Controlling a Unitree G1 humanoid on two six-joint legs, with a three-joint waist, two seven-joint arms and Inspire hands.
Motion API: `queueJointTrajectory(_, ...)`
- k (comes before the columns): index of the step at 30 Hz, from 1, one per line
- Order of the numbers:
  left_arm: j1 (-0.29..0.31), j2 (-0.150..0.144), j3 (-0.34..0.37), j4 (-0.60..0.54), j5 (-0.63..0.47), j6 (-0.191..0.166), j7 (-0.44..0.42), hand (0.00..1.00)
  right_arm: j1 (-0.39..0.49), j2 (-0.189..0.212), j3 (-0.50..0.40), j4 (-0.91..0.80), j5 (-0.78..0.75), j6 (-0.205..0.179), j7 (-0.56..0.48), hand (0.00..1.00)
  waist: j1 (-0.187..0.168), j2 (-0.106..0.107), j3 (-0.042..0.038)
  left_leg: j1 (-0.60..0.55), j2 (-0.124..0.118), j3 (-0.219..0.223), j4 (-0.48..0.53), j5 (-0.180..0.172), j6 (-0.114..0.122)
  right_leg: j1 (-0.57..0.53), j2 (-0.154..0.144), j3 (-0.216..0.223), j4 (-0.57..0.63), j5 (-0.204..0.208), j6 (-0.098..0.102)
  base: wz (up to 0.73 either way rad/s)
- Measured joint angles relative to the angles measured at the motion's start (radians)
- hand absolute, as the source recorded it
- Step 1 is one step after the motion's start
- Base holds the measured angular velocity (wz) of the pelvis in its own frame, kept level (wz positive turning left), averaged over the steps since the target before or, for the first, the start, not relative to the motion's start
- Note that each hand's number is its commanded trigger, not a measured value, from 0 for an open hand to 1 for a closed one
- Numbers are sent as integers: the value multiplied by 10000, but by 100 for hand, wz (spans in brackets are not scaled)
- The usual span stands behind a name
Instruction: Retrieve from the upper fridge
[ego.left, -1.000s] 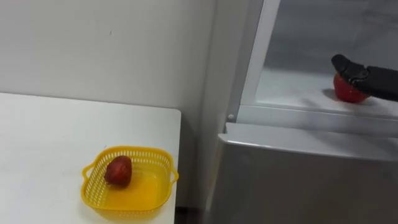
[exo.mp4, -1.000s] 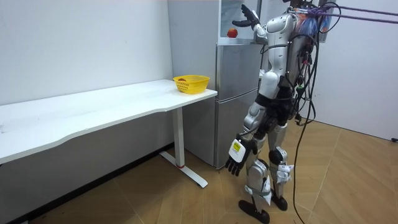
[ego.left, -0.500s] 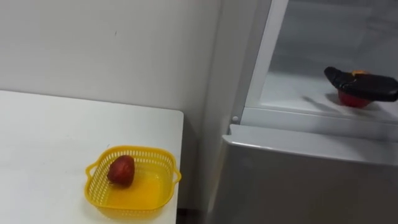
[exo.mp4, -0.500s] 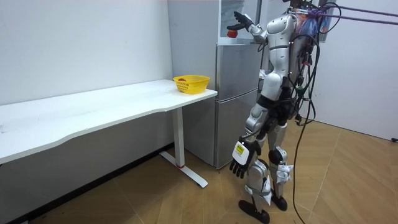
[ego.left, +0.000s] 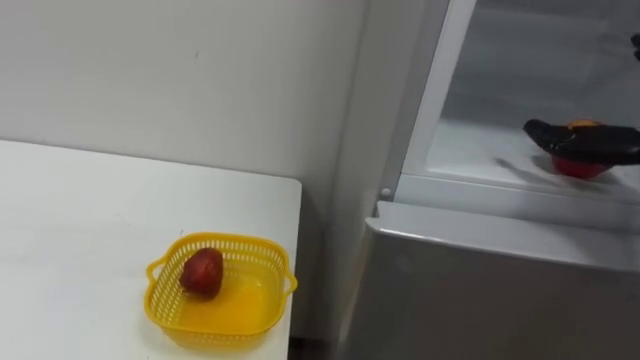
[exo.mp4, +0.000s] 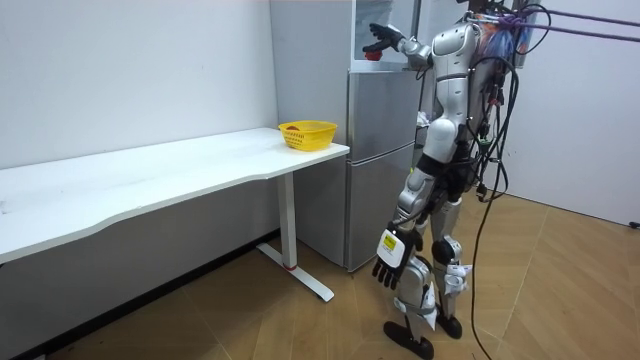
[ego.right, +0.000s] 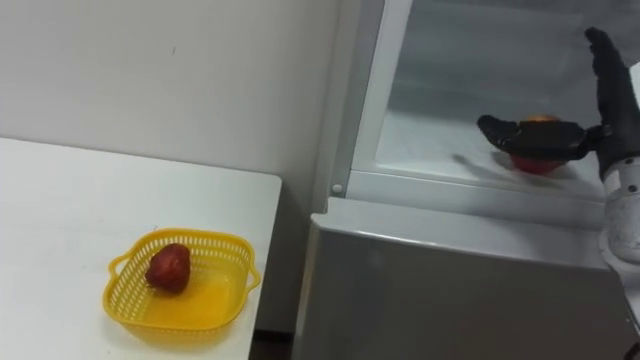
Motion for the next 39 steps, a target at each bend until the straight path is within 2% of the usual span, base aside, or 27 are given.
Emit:
queueJointTrajectory(4,14,9,7,-2,1,1,1,0,0,0,79,2,208,9,431,0,14,-19,10,-32,0,-13,65,-1,0,-23,4,1,-6,0,0,1)
queueJointTrajectory(20,-1,9,13,-29,29,0,1,0,-78,-8,94,444,245,6,1099,1,28,15,15,-155,4,-47,122,-4,-1,-51,11,2,-4,2,-4,1)
queueJointTrajectory(22,-40,13,18,-61,83,6,-4,0,-78,-9,95,446,250,11,1305,27,28,55,-5,-154,4,-47,127,-3,-1,-46,11,-6,-4,3,-5,0)
queueJointTrajectory(23,-41,13,18,-61,103,6,-5,0,-78,-9,95,446,250,13,1344,64,28,63,-9,-149,4,-47,128,-3,-1,-41,11,-7,-3,3,-5,0)
queueJointTrajectory(24,-41,13,18,-62,117,7,-9,0,-78,-9,95,446,251,16,1410,93,28,75,-17,-143,4,-47,128,-2,-1,-34,11,-8,-3,3,-6,0)
queueJointTrajectory(25,-43,13,19,-64,122,7,-11,0,-78,-9,95,446,252,19,1449,100,28,77,-19,-140,5,-46,130,-1,-1,-33,11,-8,-3,3,-6,0)
queueJointTrajectory(39,-105,15,16,-141,121,98,-83,0,-336,-22,142,671,394,41,1767,100,32,106,-24,-140,7,-56,152,-2,-1,-7,14,-22,-3,5,-8,0)
